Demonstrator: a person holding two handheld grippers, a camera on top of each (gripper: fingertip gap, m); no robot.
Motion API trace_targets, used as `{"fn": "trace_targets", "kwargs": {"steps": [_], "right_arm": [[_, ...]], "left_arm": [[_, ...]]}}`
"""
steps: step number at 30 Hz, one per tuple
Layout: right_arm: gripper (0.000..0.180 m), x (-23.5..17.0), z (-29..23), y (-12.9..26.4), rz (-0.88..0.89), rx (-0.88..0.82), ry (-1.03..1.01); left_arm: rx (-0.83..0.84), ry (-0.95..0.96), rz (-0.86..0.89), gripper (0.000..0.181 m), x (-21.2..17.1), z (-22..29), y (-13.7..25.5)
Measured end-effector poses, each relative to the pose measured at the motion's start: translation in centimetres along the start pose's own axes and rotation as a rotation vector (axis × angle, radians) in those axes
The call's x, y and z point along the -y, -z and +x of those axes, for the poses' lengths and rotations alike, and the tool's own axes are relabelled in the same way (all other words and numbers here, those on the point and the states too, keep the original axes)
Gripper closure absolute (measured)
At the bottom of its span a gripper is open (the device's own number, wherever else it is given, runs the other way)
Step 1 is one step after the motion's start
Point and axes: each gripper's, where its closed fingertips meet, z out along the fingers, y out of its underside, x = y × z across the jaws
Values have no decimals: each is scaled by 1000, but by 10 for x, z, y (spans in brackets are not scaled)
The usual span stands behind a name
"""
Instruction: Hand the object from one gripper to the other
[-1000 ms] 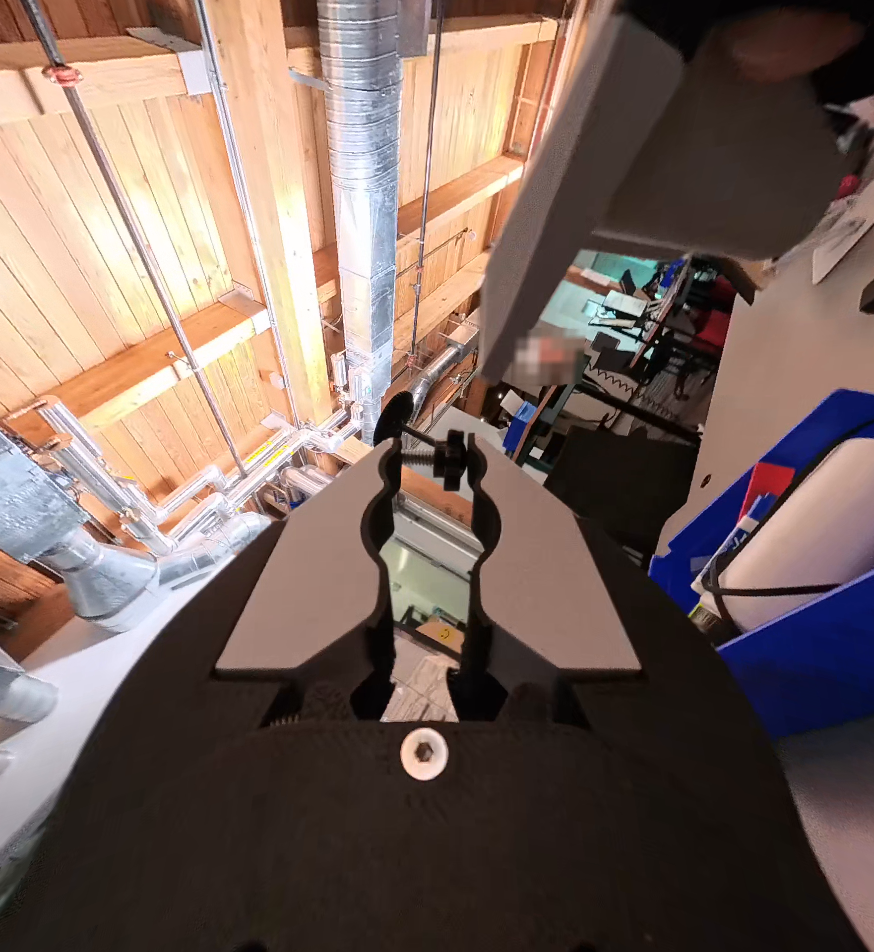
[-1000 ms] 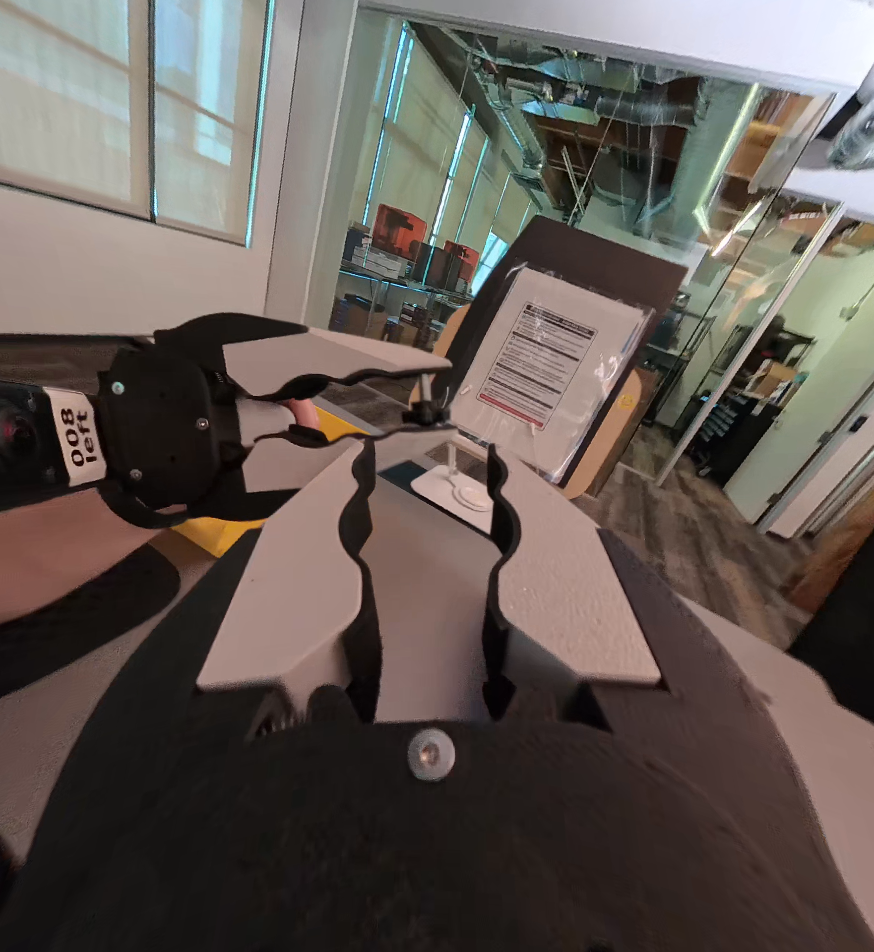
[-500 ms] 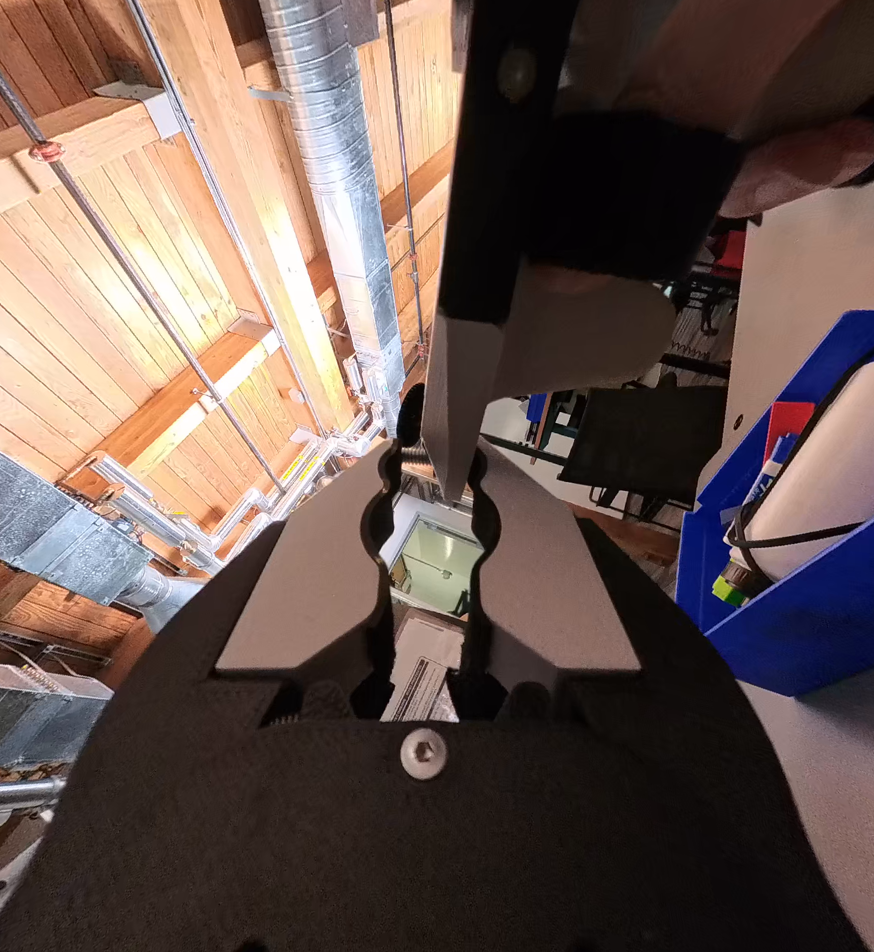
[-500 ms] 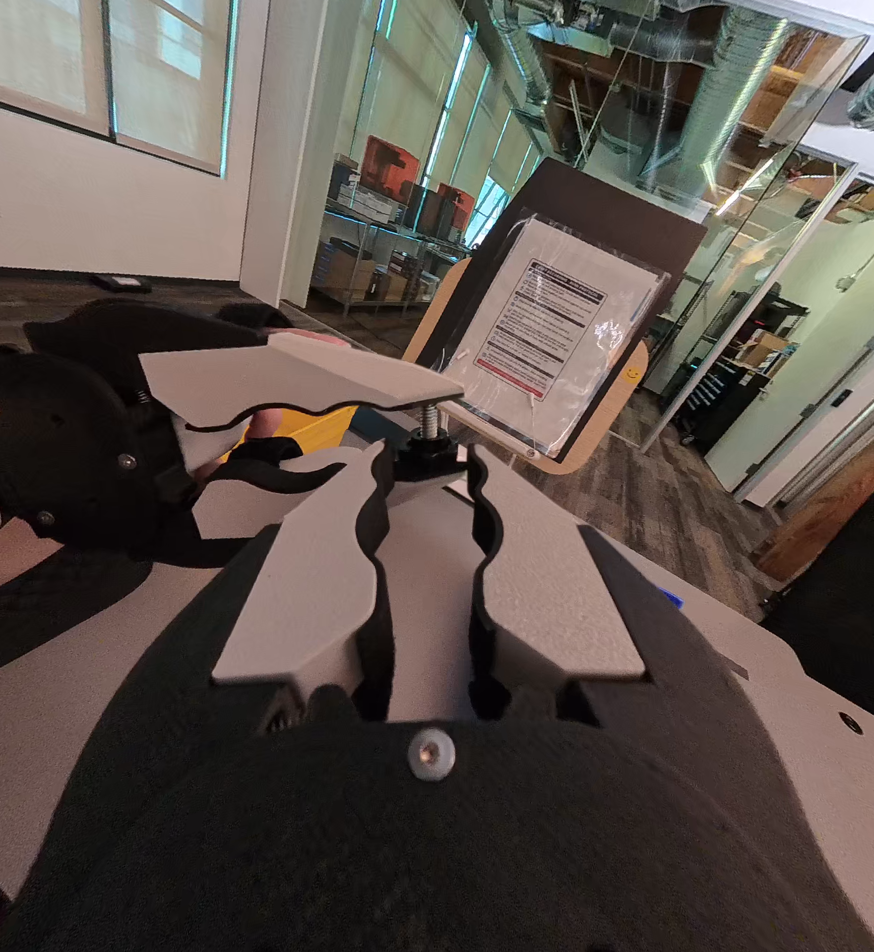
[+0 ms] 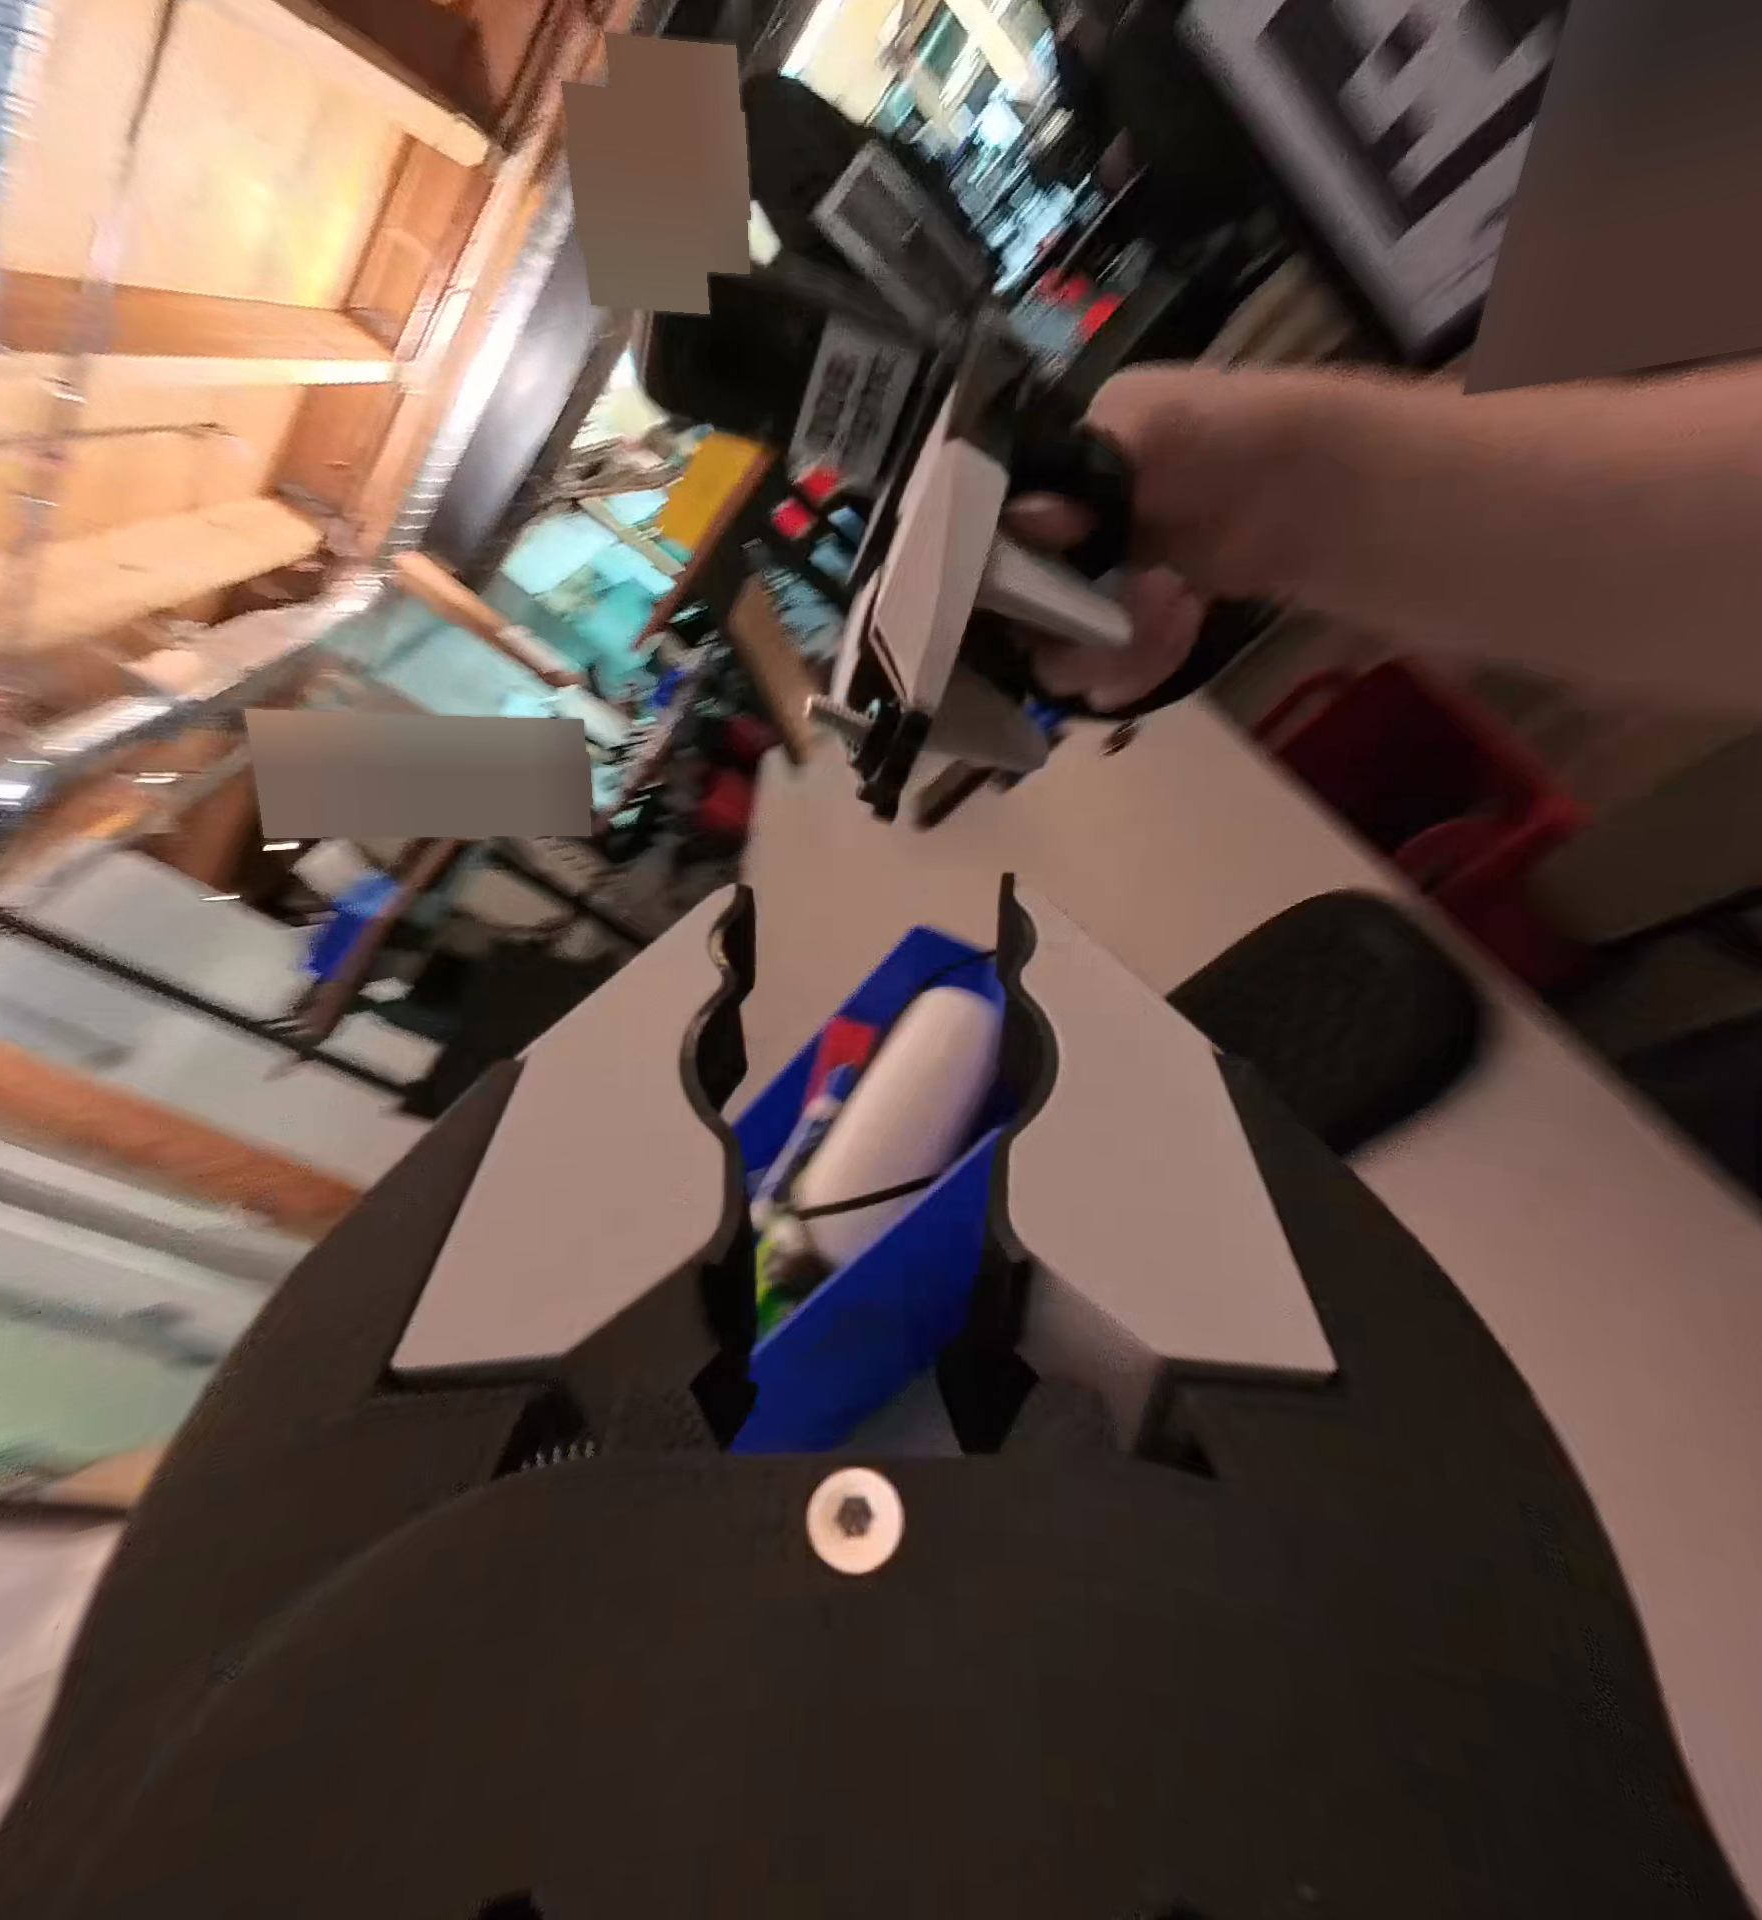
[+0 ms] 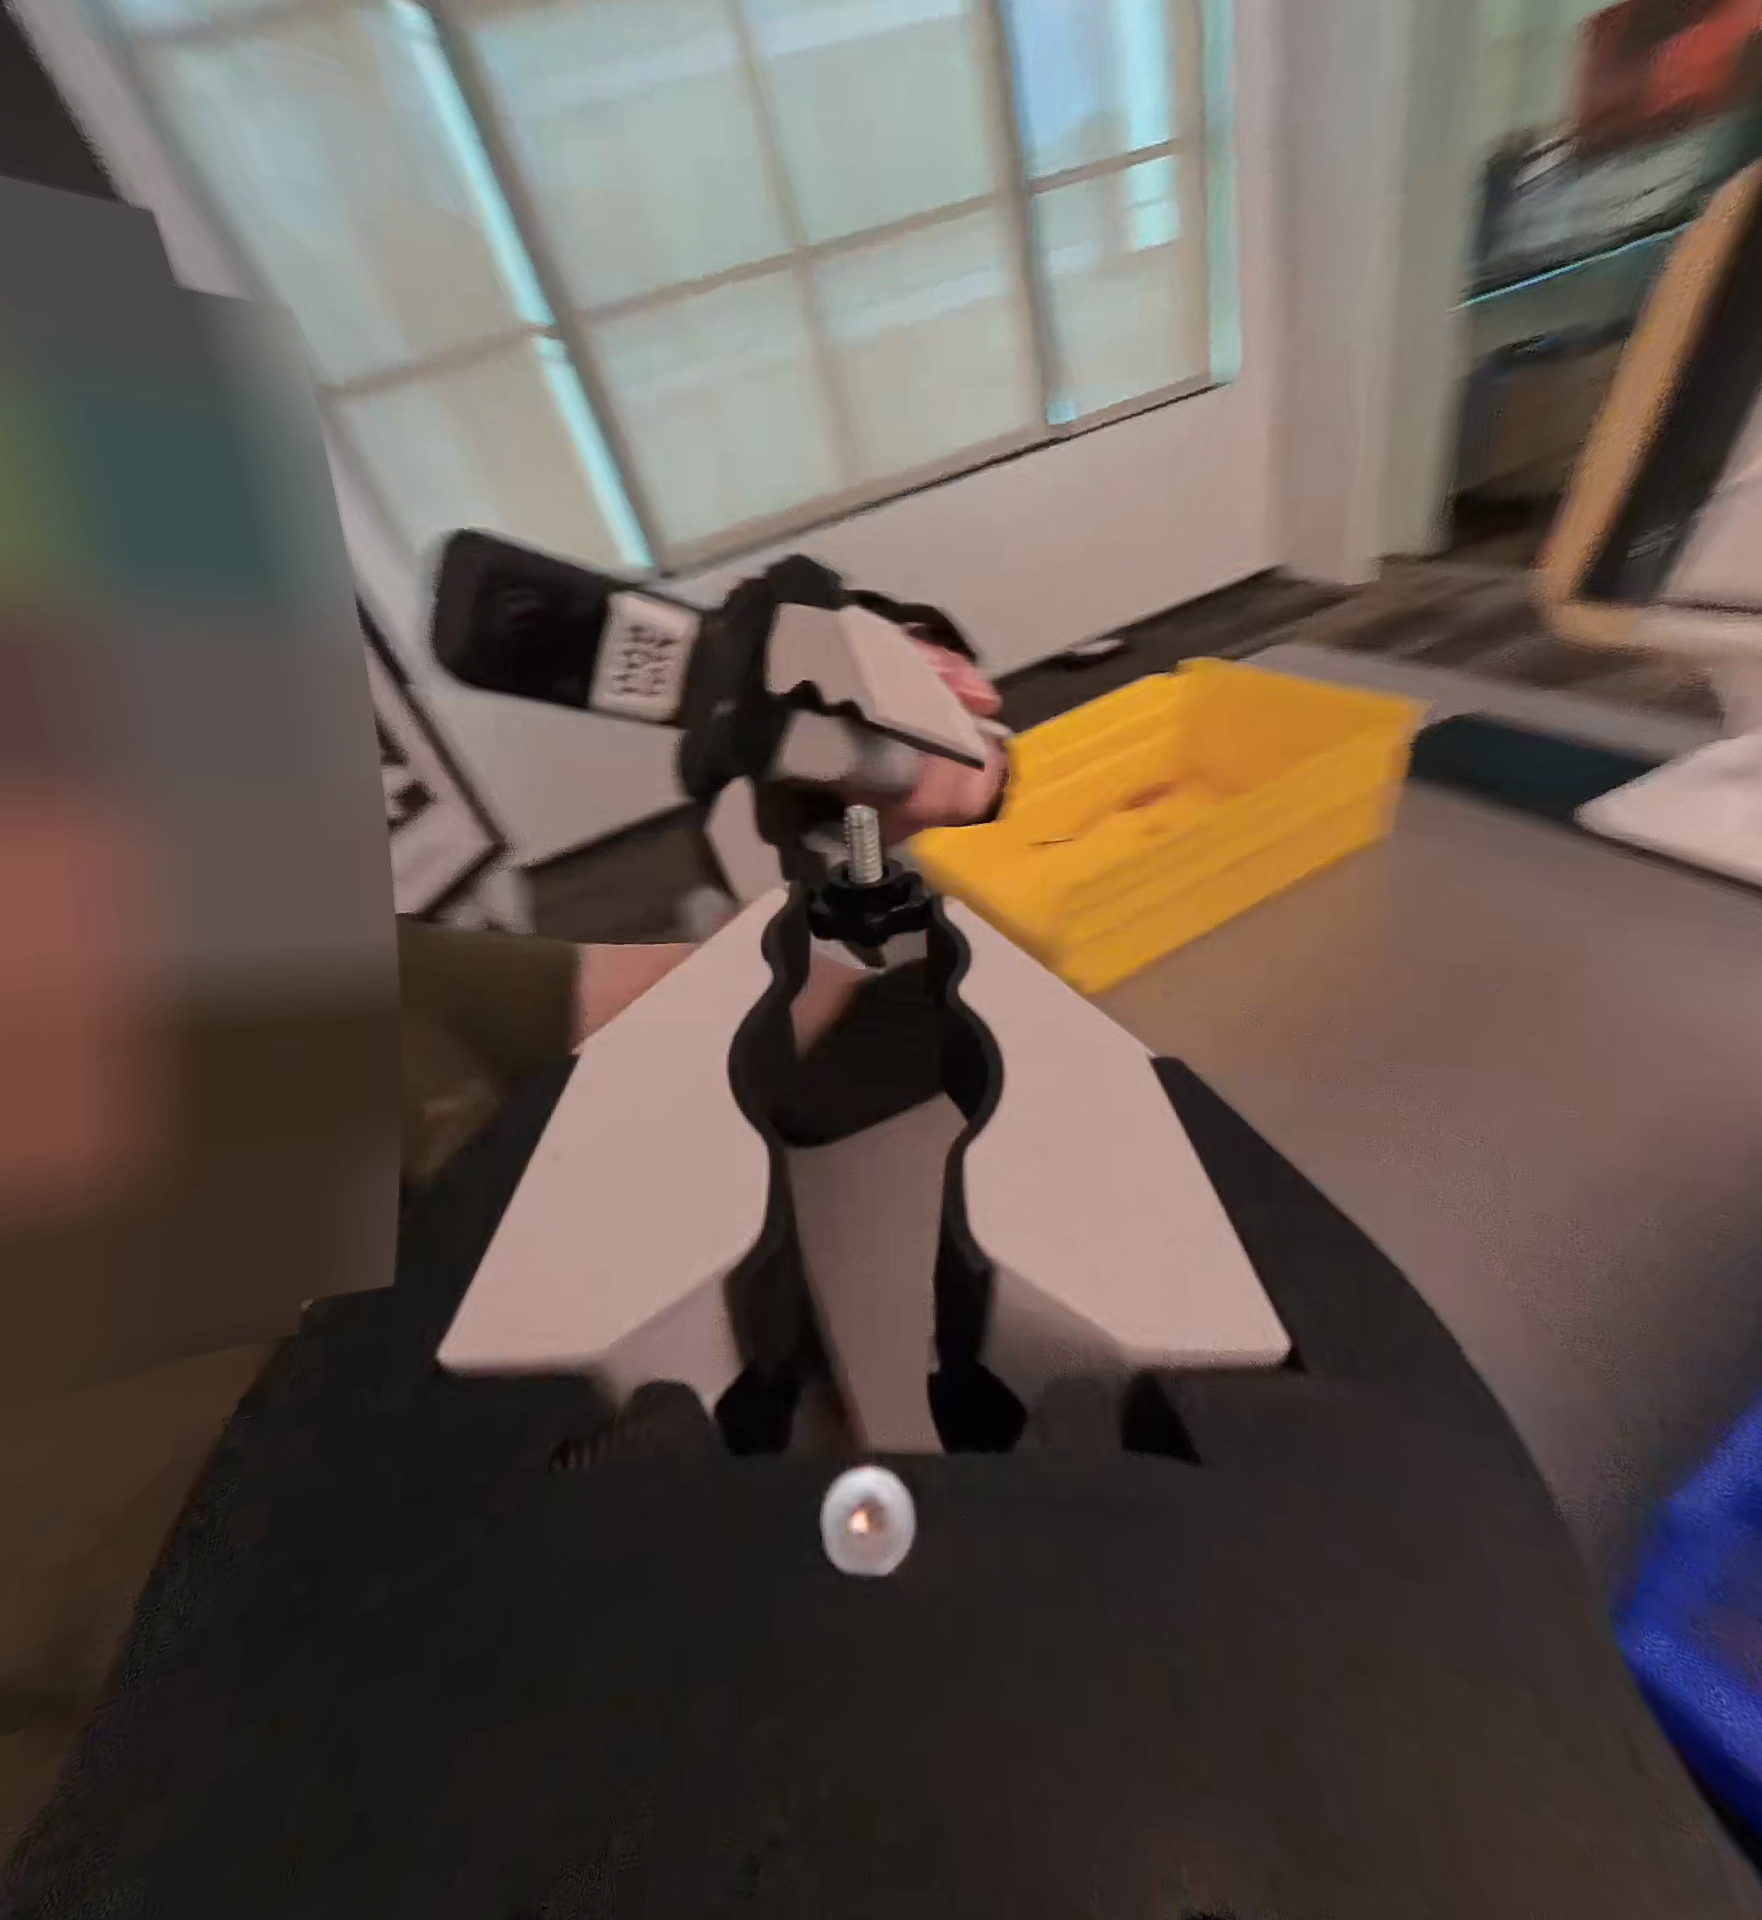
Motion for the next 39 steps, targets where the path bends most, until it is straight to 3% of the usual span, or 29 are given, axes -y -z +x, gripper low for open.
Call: {"fn": "trace_targets", "kwargs": {"steps": [4, 6, 10, 19, 25, 32, 36, 39], "right_arm": [[159, -13, -10, 7, -11, 166, -124], [159, -23, -7, 4, -44, 135, -44], [159, -31, -3, -4, -92, 66, 124], [158, -30, 2, -9, -99, 0, 178], [158, -39, 6, -13, -160, -42, 222], [158, -46, 13, -13, -200, -83, 229], [157, -31, 14, -12, -112, -103, 259], [129, -12, 21, -8, 4, -184, 350]], "left_arm": [[-161, 234, 146, 147, 19, 13, 4], [-172, 366, 182, 155, 22, 6, 2], [-249, 604, 208, 154, 24, 4, -2], [-298, 681, 126, 163, 10, 14, -11], [-338, 659, 96, 176, 7, 24, -13], [-336, 609, 28, 177, -3, 28, -13], [-275, 652, 86, 177, 2, 12, -13], [-158, 763, 176, 177, 3, -19, -6]]}}
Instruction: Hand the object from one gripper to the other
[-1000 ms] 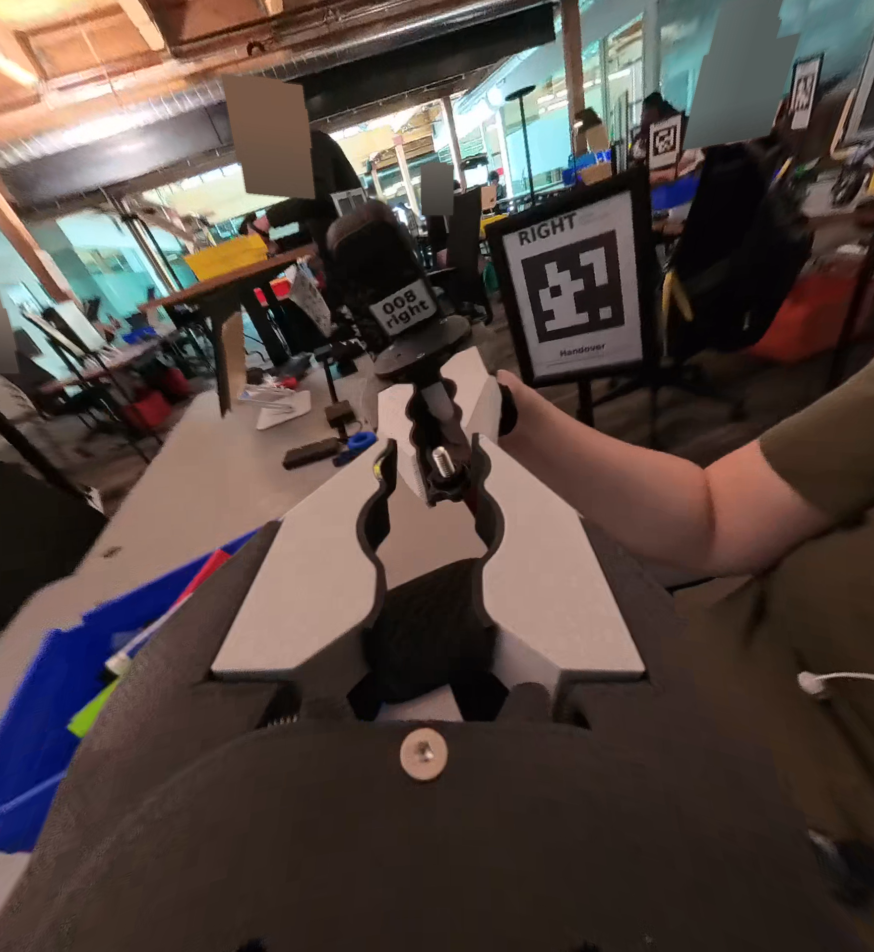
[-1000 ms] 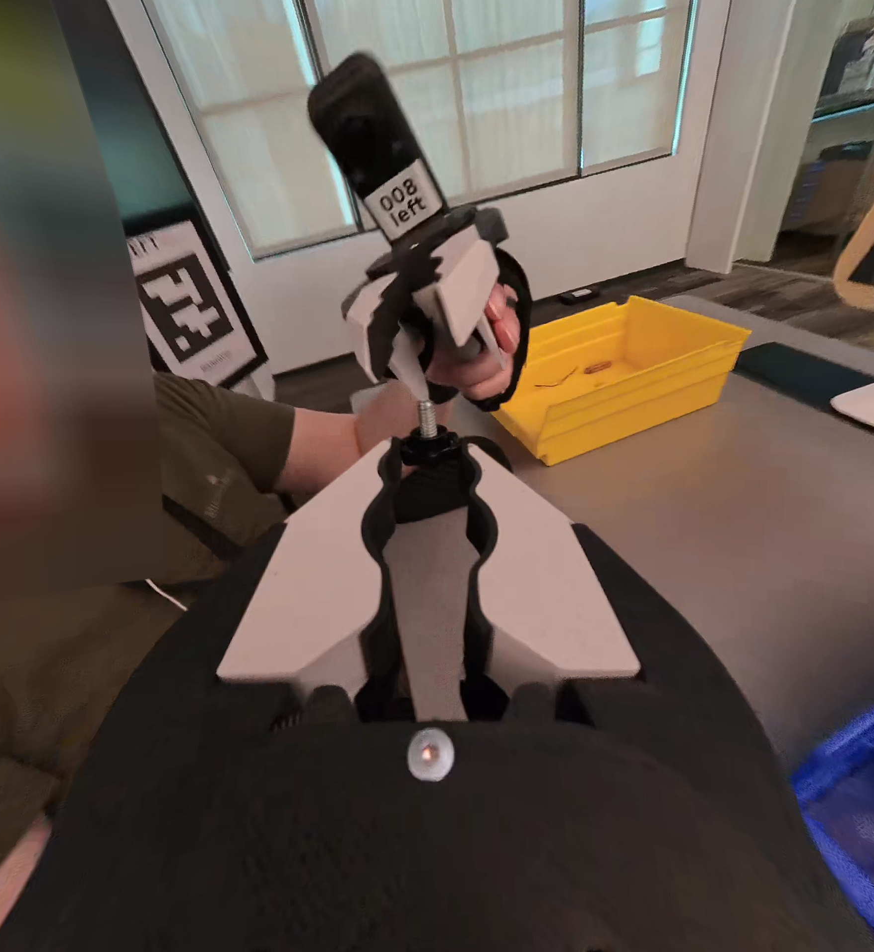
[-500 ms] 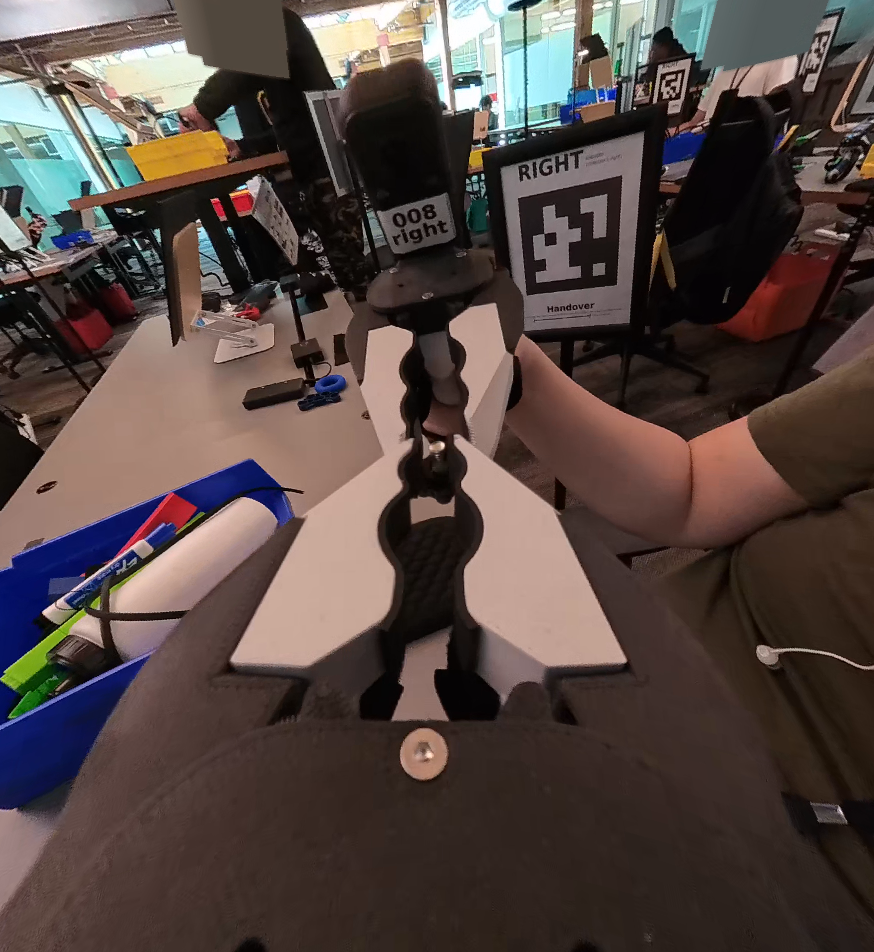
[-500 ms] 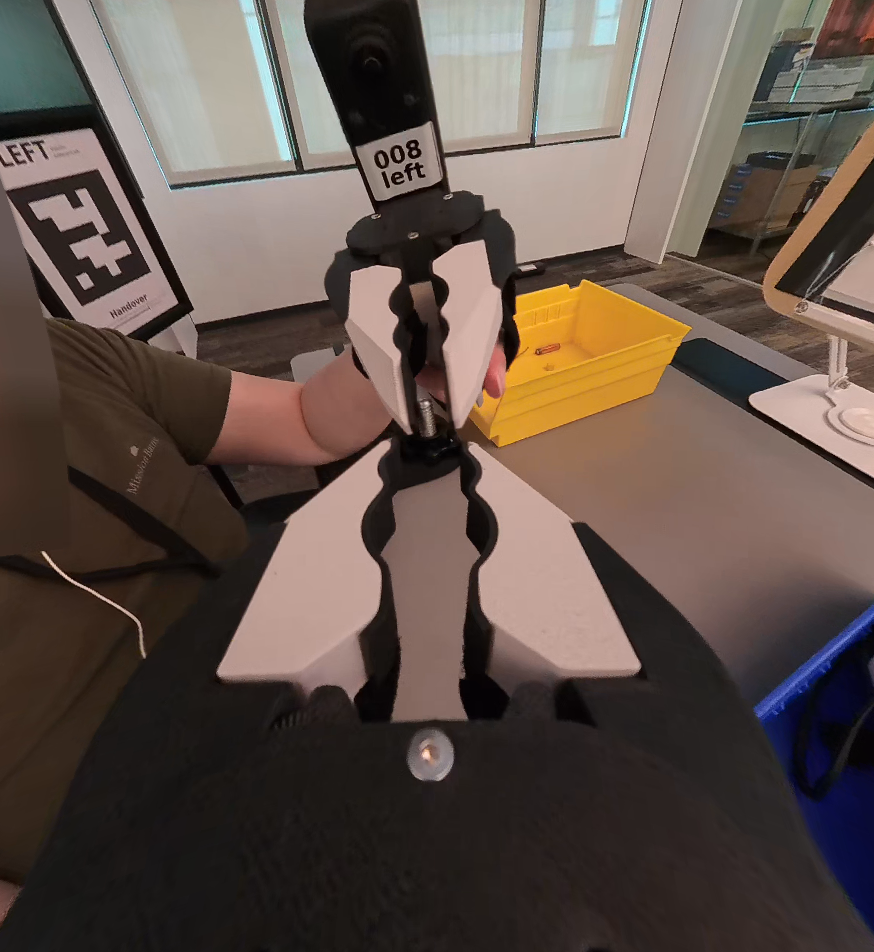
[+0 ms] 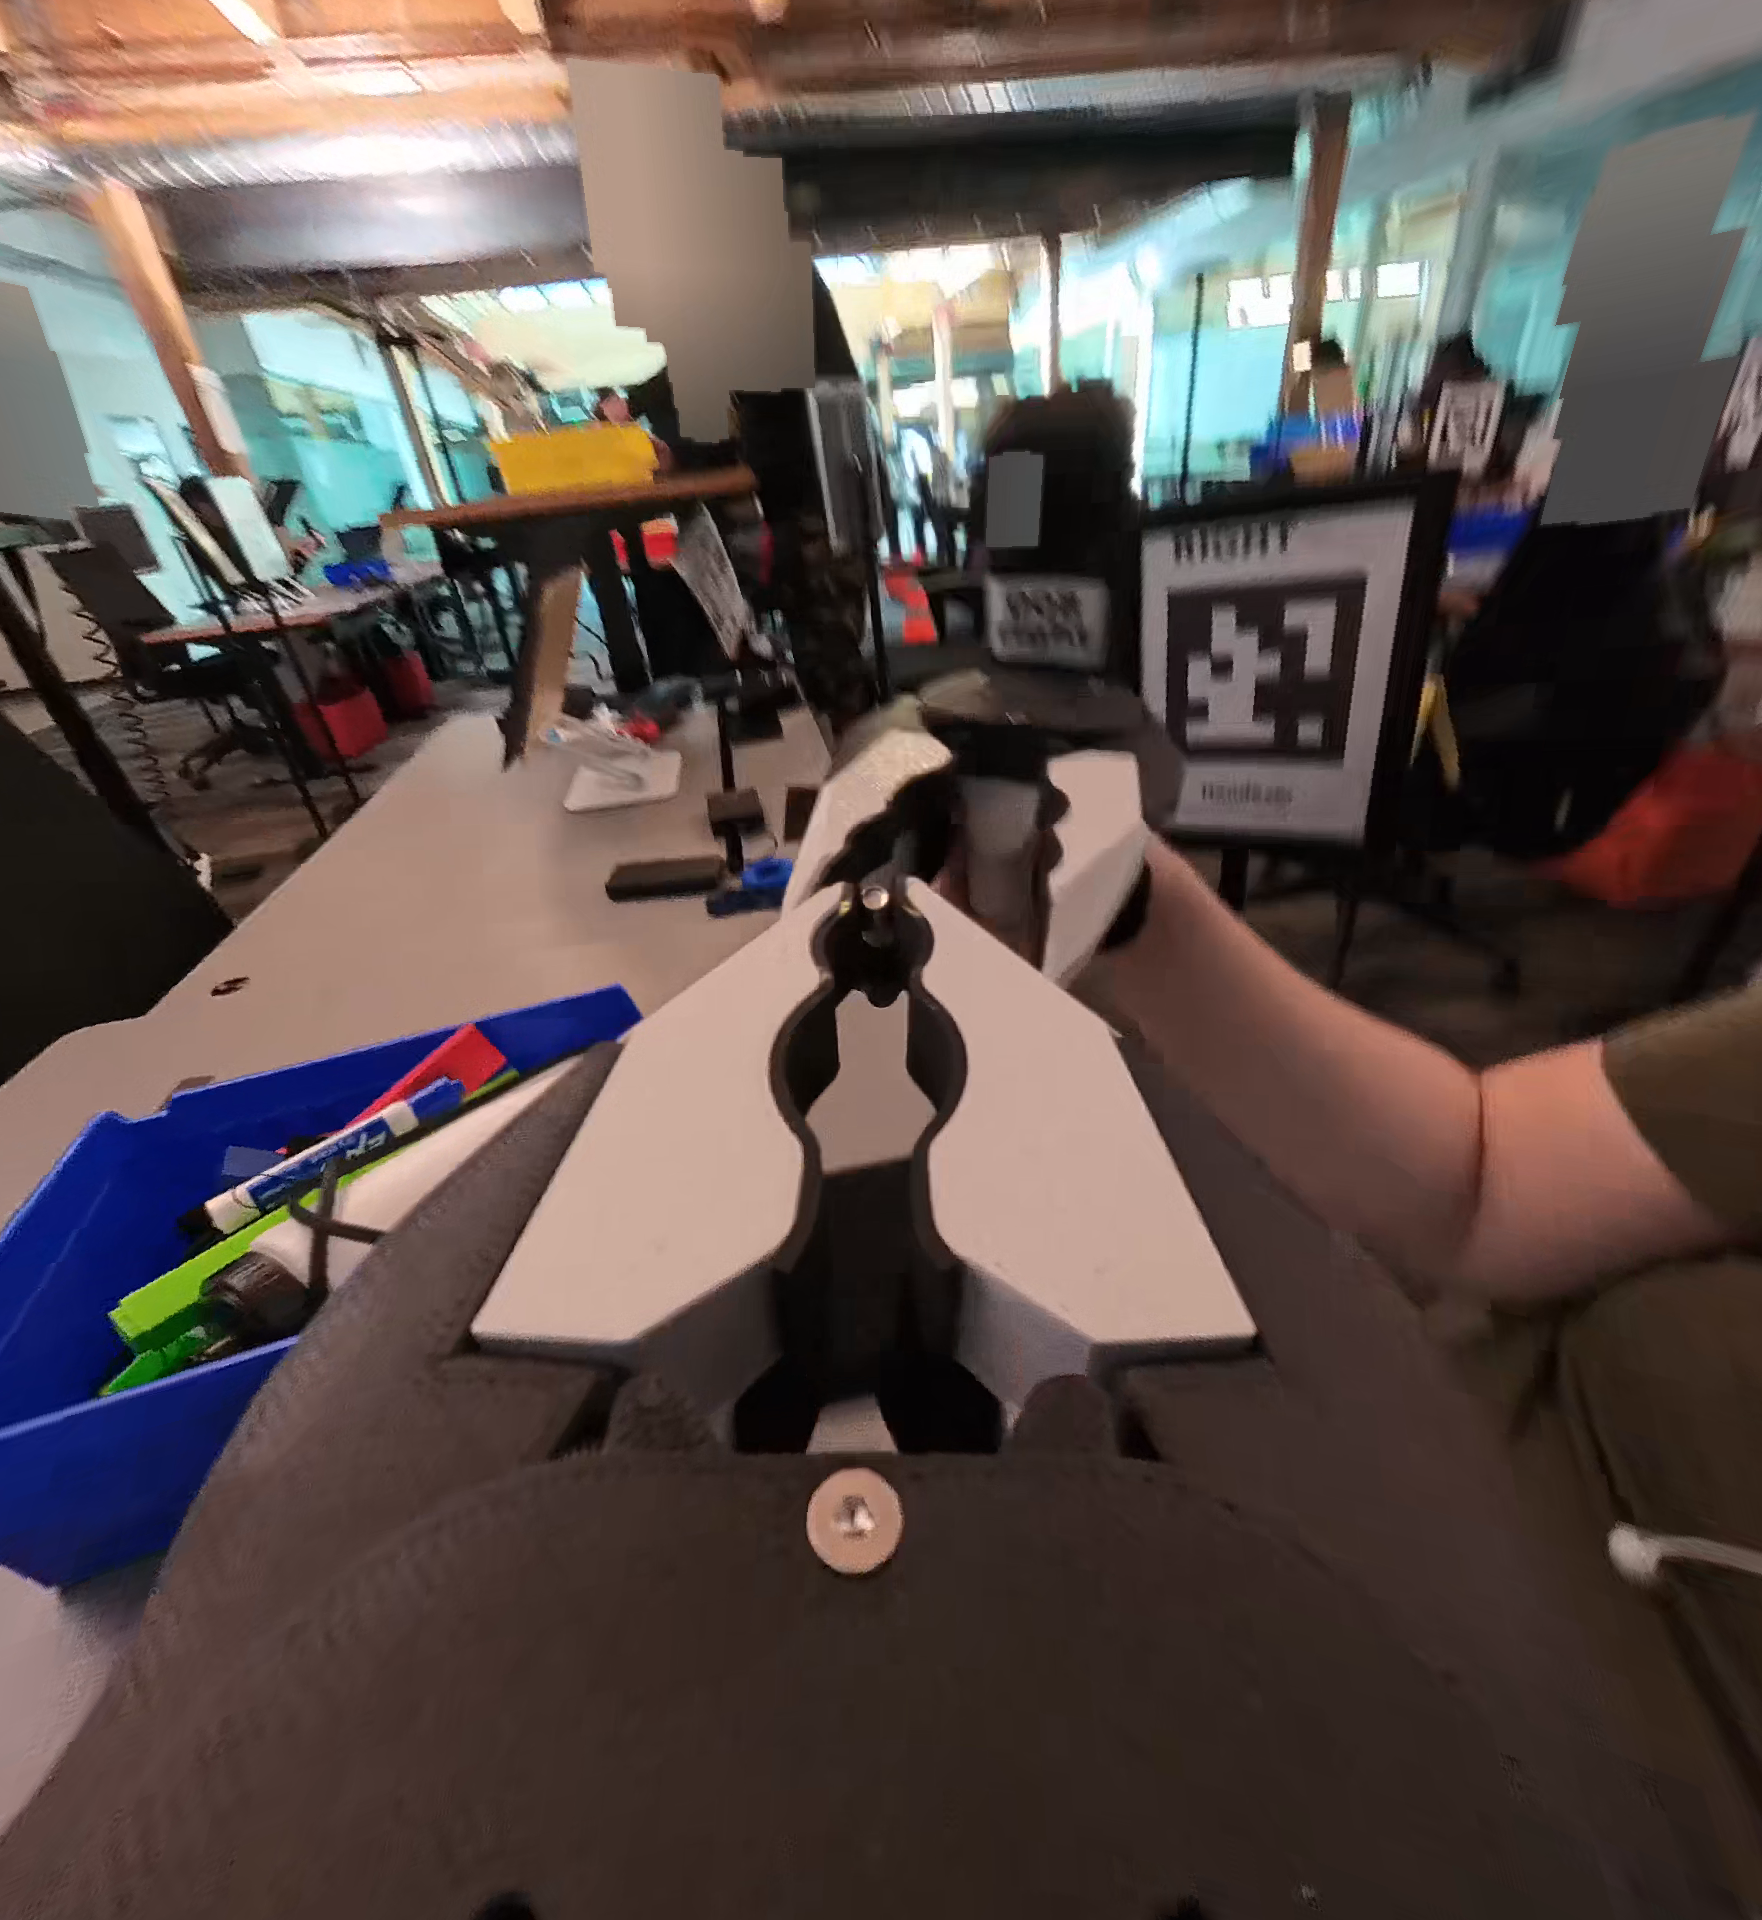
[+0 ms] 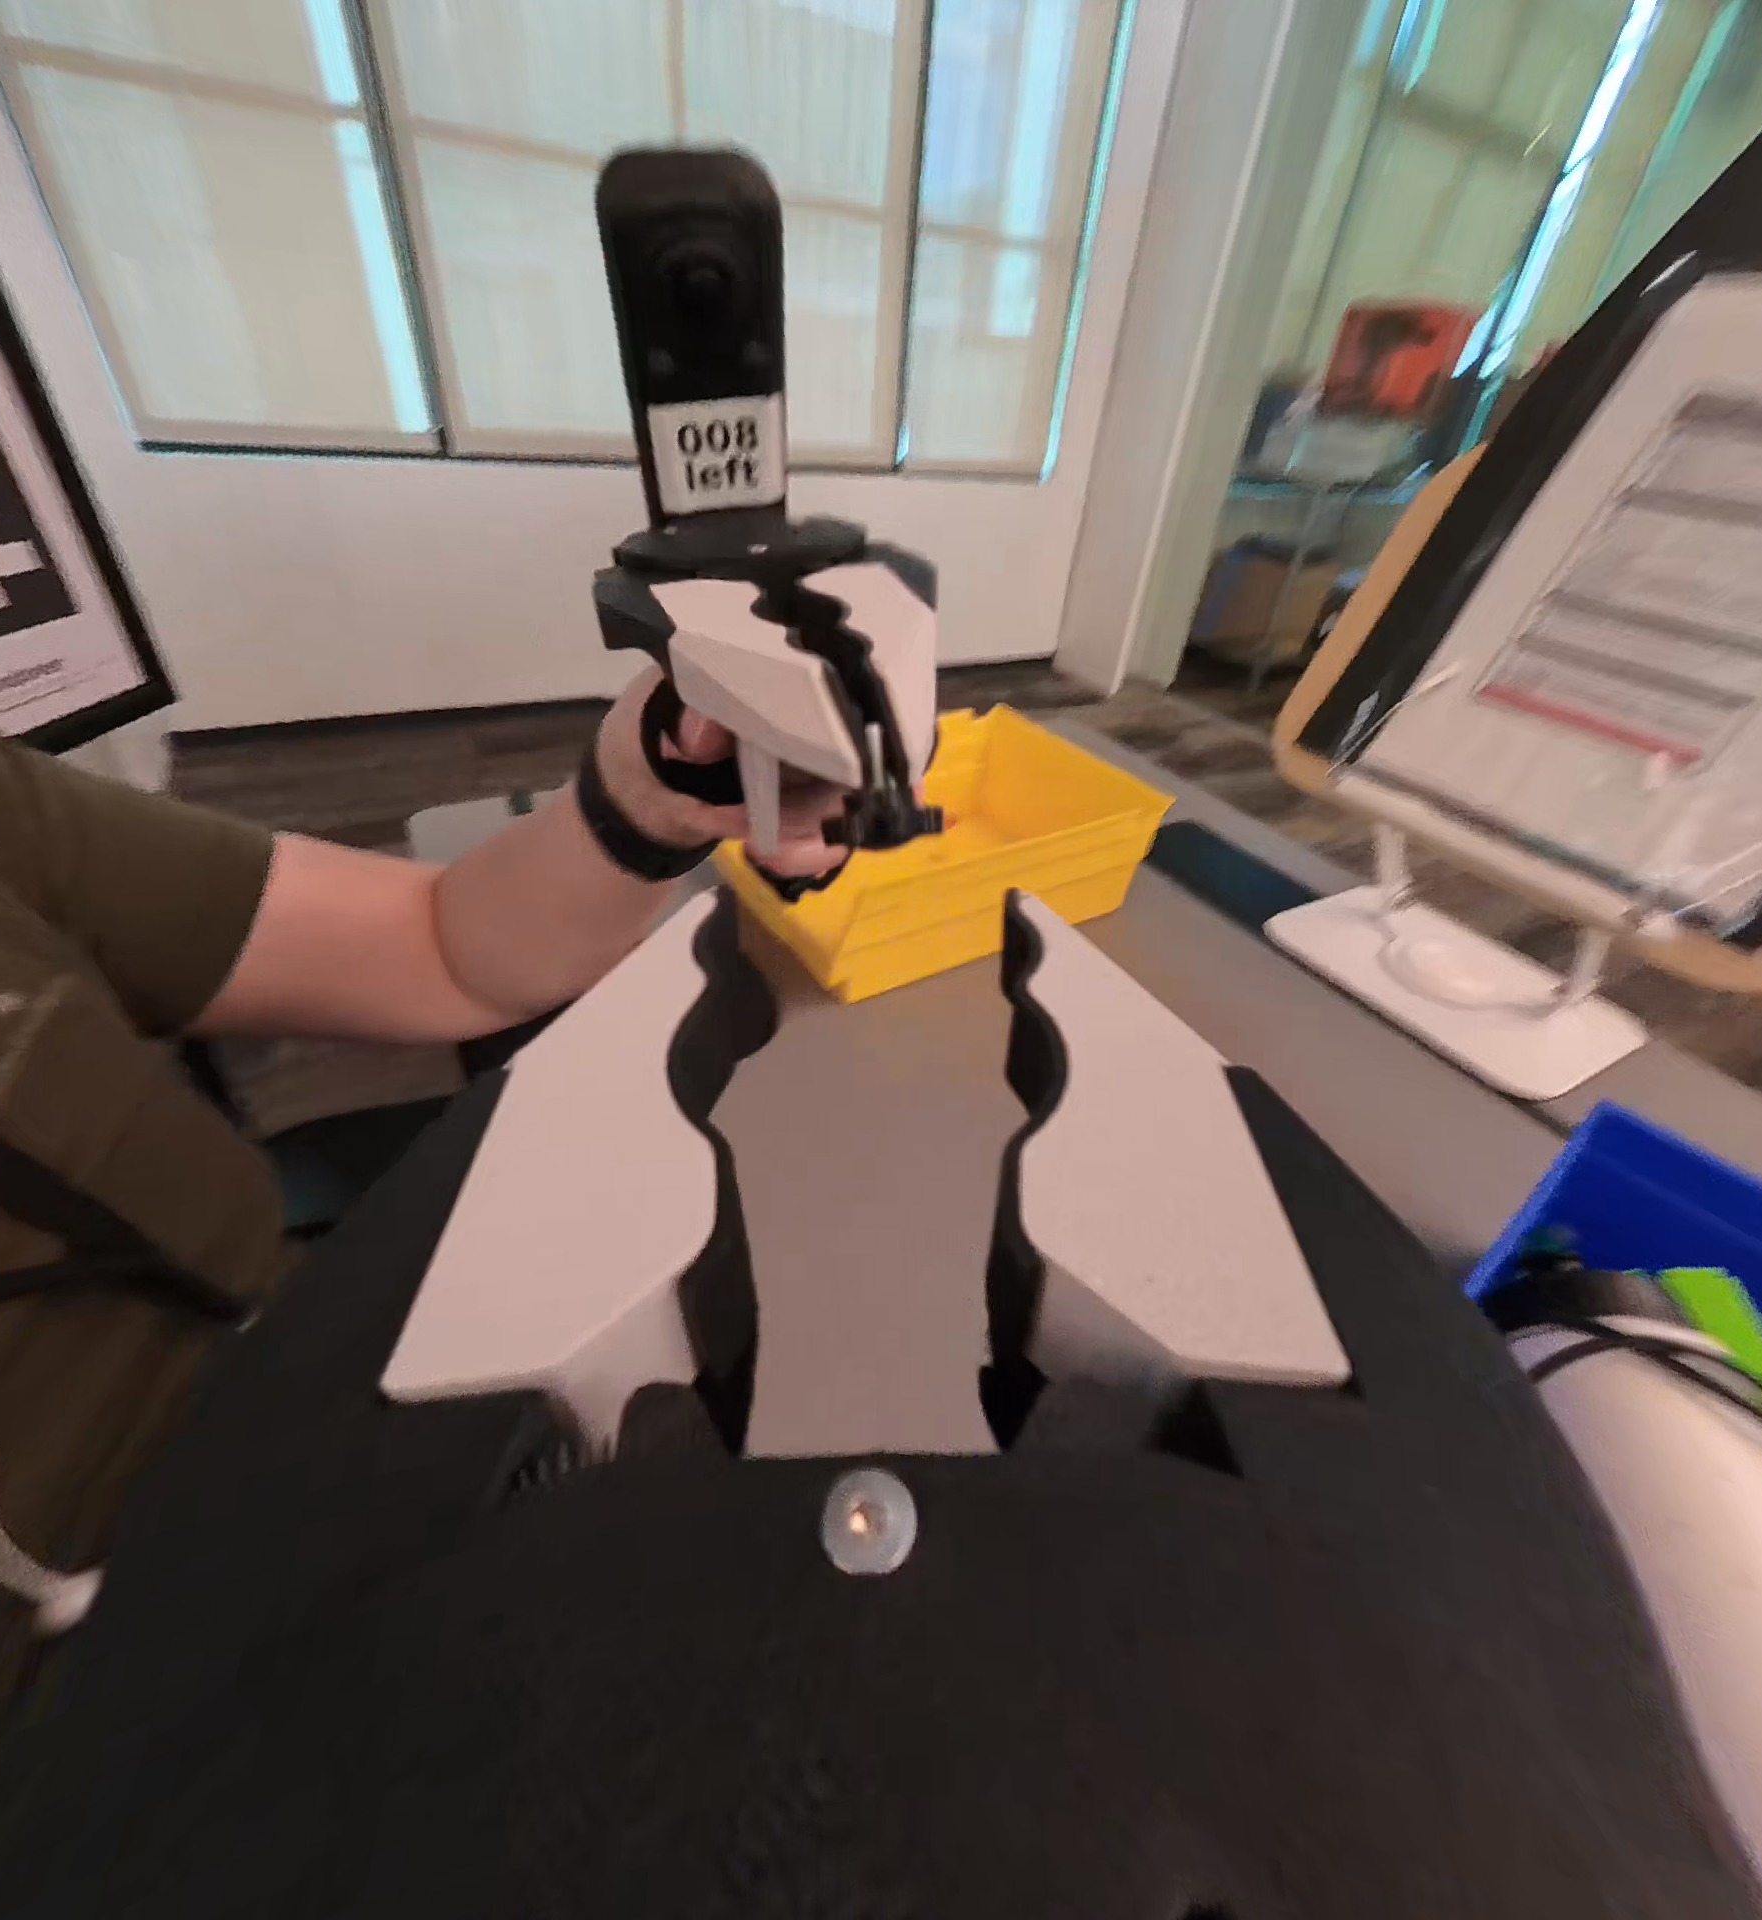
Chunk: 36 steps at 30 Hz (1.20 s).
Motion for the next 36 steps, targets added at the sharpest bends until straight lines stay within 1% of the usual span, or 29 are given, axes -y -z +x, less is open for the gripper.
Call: {"fn": "trace_targets", "kwargs": {"steps": [2, 4, 5, 7, 9, 11, 13, 15, 19, 21, 27, 29, 31, 34, 36], "right_arm": [[122, 13, 17, 3, 88, -140, 95], [116, 31, 29, 10, 193, -314, 243], [115, 39, 28, 13, 242, -378, 333], [115, 48, 18, 13, 283, -464, 499], [118, 48, 9, 2, 245, -496, 626], [119, 46, 12, -8, 168, -577, 715], [128, 48, 11, -13, 141, -620, 778], [136, 52, 9, -14, 143, -633, 793], [140, 49, 12, -15, 93, -644, 821], [156, 47, 8, -15, 82, -629, 839], [156, 46, 5, -12, 56, -618, 841], [156, 48, 5, -9, 40, -626, 851], [157, 51, 5, -4, 31, -646, 868], [156, 58, 6, 6, 45, -648, 812], [156, 64, 7, 14, 74, -639, 737]], "left_arm": [[25, 114, 105, 177, 15, -13, 9], [29, 244, 216, 177, 28, -25, 19], [23, 300, 258, 177, 32, -28, 22], [14, 394, 320, 177, 36, -33, 26], [-12, 474, 363, 178, 38, -33, 26], [-61, 536, 372, 177, 39, -28, 23], [-94, 566, 351, 177, 35, -22, 18], [-115, 587, 349, 177, 34, -17, 14], [-140, 602, 327, 178, 31, -10, 8], [-136, 597, 325, 177, 30, -9, 6], [-176, 628, 328, 177, 30, -5, 5], [-205, 633, 319, 156, 33, -1, 4], [-199, 607, 293, 134, 33, 0, 4], [-164, 493, 299, 131, 40, 0, 10], [-138, 374, 276, 128, 42, 3, 13]]}}
